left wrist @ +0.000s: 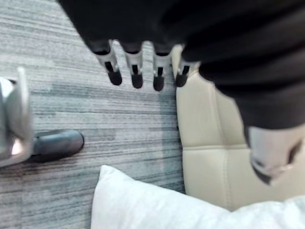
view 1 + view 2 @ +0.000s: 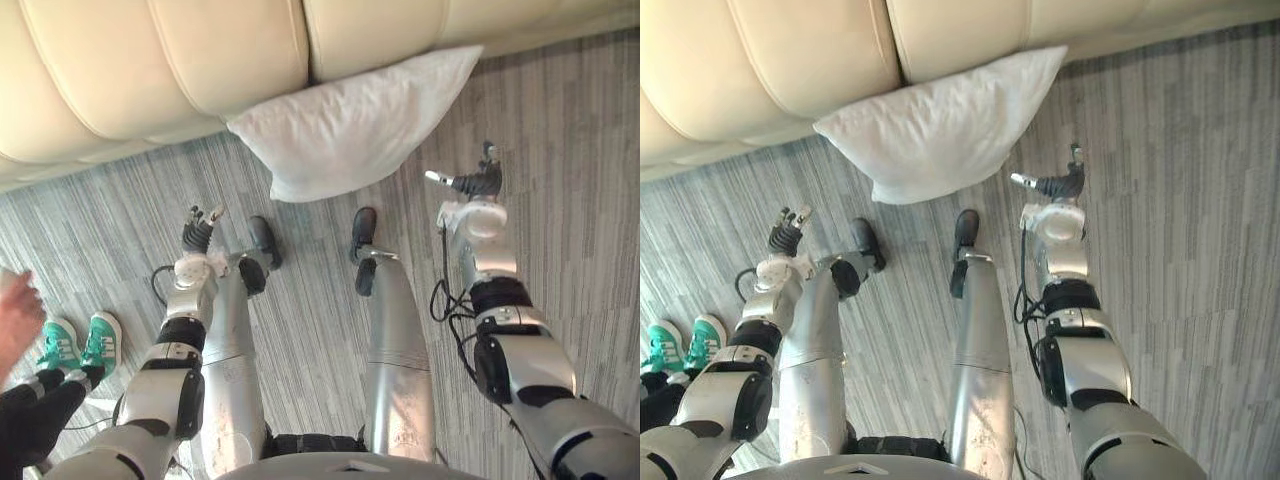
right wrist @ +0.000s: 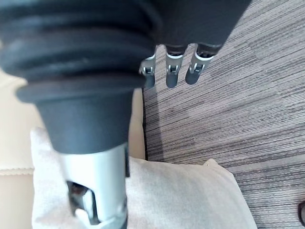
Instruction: Pick up cushions and gather them together orderly.
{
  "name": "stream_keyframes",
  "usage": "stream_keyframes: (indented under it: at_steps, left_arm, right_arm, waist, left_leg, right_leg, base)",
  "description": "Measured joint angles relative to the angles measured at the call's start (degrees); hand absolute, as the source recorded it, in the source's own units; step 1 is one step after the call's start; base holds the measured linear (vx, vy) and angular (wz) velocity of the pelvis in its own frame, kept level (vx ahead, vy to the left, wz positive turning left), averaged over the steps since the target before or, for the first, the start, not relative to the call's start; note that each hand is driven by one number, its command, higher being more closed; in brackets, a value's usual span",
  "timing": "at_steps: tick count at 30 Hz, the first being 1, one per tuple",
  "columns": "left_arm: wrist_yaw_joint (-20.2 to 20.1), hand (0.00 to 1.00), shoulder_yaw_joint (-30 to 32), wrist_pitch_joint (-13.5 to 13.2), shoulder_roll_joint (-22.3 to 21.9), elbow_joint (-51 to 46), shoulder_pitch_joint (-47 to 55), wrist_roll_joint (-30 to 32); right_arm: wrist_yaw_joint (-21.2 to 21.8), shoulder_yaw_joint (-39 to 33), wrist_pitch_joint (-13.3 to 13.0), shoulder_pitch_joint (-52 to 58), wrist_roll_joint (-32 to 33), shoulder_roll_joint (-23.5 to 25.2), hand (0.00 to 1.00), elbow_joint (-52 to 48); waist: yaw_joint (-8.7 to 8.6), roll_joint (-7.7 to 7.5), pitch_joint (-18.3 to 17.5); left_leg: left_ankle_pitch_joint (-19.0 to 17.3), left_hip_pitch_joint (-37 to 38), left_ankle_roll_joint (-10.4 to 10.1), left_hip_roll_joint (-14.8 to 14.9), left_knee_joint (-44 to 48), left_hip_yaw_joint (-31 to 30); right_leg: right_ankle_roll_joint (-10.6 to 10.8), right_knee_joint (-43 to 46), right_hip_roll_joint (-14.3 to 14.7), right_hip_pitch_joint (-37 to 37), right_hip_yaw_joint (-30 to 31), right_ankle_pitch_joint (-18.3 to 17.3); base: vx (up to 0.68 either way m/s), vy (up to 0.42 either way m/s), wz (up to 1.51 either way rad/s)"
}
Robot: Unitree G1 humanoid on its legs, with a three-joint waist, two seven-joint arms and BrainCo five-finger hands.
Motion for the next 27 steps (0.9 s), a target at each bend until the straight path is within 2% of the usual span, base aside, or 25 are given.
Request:
stream_keyframes:
  at_steps: [6, 11, 18, 19, 20, 21, 27]
  left_arm:
    - [2.38, 0.00, -2.37, -0.07, 0.90, -2.93, -4.21, 0.00]
    - [3.78, 0.00, -8.15, -0.02, 0.71, -7.35, -7.26, 0.32]
    - [6.60, 0.00, -13.95, 0.04, -1.25, -12.02, -11.39, 4.92]
    - [7.13, 0.00, -14.50, 0.05, -1.77, -12.36, -12.30, 5.64]
    - [7.99, 0.00, -14.80, 0.08, -2.56, -13.40, -13.10, 6.36]
    - [9.07, 1.00, -14.78, 0.08, -3.56, -14.10, -13.48, 7.03]
    - [13.91, 1.00, -14.68, 0.34, -5.88, -17.89, -13.49, 7.51]
  right_arm:
    - [-0.89, 4.02, 0.98, -6.85, 2.15, -2.53, 0.00, 3.08]
    - [-2.49, 6.93, 0.97, -12.94, 3.70, -2.40, 0.00, 2.22]
    - [-6.15, 10.66, 0.54, -16.97, 0.83, 0.19, 0.00, -6.38]
    - [-6.90, 10.80, 0.54, -17.58, 0.51, 0.72, 1.00, -6.92]
    - [-7.62, 10.81, 0.54, -17.99, 0.20, 1.77, 1.00, -8.57]
    - [-8.70, 10.65, 0.53, -18.20, -0.38, 2.47, 1.00, -9.78]
    - [-13.65, 10.13, 0.64, -17.15, -1.48, 5.86, 1.00, -18.10]
  waist:
    - [-0.04, 0.17, 0.83]
    - [0.07, 0.25, 0.87]
    - [-0.14, 0.26, 0.87]
    - [-0.13, 0.26, 0.87]
    - [-0.20, 0.26, 0.87]
    - [-0.25, 0.30, 0.90]
    - [-0.90, 0.41, 1.45]
  left_leg:
    - [-0.73, -7.44, 1.07, 1.55, 4.96, 0.57]
    - [-1.68, -13.13, 0.88, 2.59, 8.67, 0.04]
    - [-1.87, -14.25, 1.06, 2.60, 9.22, 0.05]
    - [-1.90, -14.56, 1.07, 2.58, 9.22, 0.05]
    - [-1.91, -15.32, 1.08, 2.57, 9.28, 0.05]
    - [-1.88, -16.11, 1.04, 2.57, 9.50, 0.05]
    - [-2.11, -17.79, 1.31, 2.75, 11.25, 0.17]
  right_leg:
    - [0.16, 4.38, 0.24, -8.23, 1.02, 0.40]
    - [-0.43, 7.12, 0.80, -13.82, 1.48, 0.35]
    - [-0.36, 7.05, 0.80, -14.72, 1.60, 0.61]
    - [-0.35, 7.01, 0.80, -15.02, 1.62, 0.63]
    - [-0.34, 6.98, 0.80, -15.75, 1.62, 0.68]
    - [-0.38, 7.05, 0.83, -16.45, 1.64, 0.77]
    - [0.10, 9.03, 1.05, -18.73, 2.30, 0.97]
  base:
    - [-0.07, 0.004, -0.06]
    - [-0.06, 0.019, -0.06]
    - [-0.06, 0.030, -0.02]
    - [-0.04, 0.023, -0.01]
    - [-0.06, 0.034, -0.02]
    - [-0.06, 0.034, -0.02]
    - [-0.05, 0.021, -0.01]
